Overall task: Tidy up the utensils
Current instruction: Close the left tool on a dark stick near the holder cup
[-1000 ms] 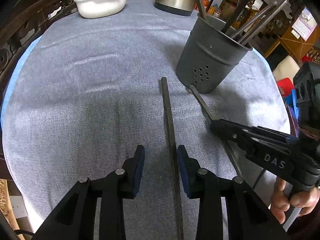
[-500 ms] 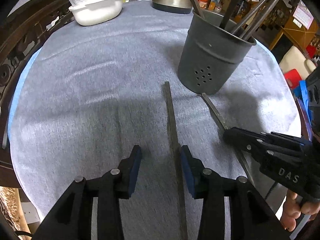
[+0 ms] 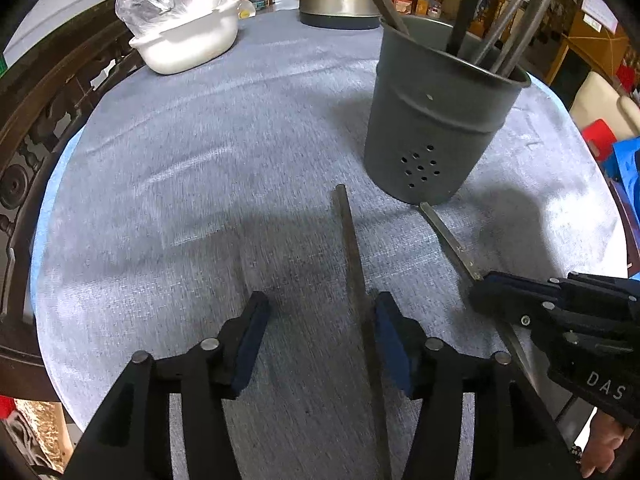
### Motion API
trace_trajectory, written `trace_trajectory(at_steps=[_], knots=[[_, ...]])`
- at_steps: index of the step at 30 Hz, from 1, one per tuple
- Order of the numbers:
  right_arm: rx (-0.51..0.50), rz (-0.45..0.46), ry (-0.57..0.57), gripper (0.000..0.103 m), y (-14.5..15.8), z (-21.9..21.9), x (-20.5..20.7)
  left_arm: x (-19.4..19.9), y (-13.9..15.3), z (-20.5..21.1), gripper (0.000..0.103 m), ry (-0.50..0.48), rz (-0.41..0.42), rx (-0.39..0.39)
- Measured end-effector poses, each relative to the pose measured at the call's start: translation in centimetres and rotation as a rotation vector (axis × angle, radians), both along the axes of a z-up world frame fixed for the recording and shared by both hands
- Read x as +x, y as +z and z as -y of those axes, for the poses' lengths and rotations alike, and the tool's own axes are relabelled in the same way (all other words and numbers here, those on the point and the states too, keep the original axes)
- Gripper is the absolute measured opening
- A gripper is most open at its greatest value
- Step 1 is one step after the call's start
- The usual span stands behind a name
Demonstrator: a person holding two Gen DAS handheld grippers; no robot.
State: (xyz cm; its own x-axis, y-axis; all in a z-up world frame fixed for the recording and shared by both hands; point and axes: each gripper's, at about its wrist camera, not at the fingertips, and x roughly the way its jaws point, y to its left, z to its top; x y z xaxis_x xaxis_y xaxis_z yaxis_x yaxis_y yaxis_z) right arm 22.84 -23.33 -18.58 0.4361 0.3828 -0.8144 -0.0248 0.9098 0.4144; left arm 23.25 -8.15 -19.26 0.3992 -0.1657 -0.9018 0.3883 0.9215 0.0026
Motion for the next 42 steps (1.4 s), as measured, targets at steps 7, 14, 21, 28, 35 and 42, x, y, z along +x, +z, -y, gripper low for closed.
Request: trace_trajectory(at_steps=[7, 14, 21, 28, 35, 42], knots=[[0.004, 0.007, -0.004, 0.011, -0.1, 0.0, -0.1, 0.3, -0.3, -0.3, 0.06, -0.025, 0.008, -0.002], [0.003, 0.016, -0.007, 0.011, 0.0, 0.0, -0.3, 0.1, -0.4, -0.2, 0.065, -0.043, 0.013, 0.002], [-0.01, 0.009, 0.003, 0.011, 0.1, -0.1, -0.3, -0.2, -0.3, -0.4, 0.066, -0.042, 0.013, 0.003], [-0.024, -0.026, 0.023, 0.009, 0.3, 0.5, -0.4, -0.6, -0.2, -0.6, 0.066, -0.048, 0.013, 0.003], [-0.023, -0.031, -0.009, 0.011, 0.3, 0.4, 0.5, -0.5, -0.2, -0.3, 0.073, -0.059, 0.004, 0.0], [-0.057, 0.011, -0.017, 0.012, 0.4, -0.4, 2.0, 0.2, -0.4, 0.1, 0.073, -0.08, 0.007, -0.003]])
